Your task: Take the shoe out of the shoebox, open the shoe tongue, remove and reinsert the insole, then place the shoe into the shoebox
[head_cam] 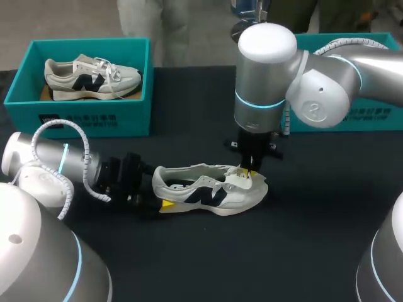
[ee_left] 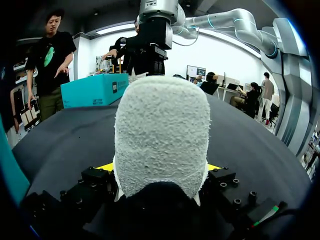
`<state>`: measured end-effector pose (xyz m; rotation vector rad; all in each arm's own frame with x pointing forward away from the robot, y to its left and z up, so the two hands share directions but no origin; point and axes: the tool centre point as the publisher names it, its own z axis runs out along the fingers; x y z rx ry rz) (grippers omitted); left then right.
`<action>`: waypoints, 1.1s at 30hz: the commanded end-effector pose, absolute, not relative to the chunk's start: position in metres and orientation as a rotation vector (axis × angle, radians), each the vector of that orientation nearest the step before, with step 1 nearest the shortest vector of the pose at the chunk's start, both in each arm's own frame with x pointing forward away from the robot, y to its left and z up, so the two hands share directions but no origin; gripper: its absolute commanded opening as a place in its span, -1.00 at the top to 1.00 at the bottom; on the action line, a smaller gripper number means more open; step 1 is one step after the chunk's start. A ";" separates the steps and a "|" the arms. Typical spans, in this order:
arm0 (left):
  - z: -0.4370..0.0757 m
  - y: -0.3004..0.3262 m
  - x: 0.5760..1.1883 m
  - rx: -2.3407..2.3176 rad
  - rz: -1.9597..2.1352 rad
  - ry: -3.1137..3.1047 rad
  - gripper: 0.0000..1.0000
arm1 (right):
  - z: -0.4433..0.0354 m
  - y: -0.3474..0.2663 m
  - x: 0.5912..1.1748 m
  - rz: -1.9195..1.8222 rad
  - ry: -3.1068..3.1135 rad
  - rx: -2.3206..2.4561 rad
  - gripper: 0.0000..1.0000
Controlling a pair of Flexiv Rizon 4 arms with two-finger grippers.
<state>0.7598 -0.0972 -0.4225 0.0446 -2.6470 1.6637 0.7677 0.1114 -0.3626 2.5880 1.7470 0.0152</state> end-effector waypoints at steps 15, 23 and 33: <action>-0.424 -0.097 0.759 0.044 1.660 -2.650 1.00 | -0.355 0.101 0.764 0.066 1.692 2.599 -1.00; -0.424 -0.097 0.759 0.044 1.660 -2.650 1.00 | -0.325 0.101 0.765 0.142 1.679 2.549 -1.00; -0.424 -0.097 0.759 0.044 1.660 -2.650 1.00 | -0.287 0.116 0.767 0.403 1.892 2.330 -1.00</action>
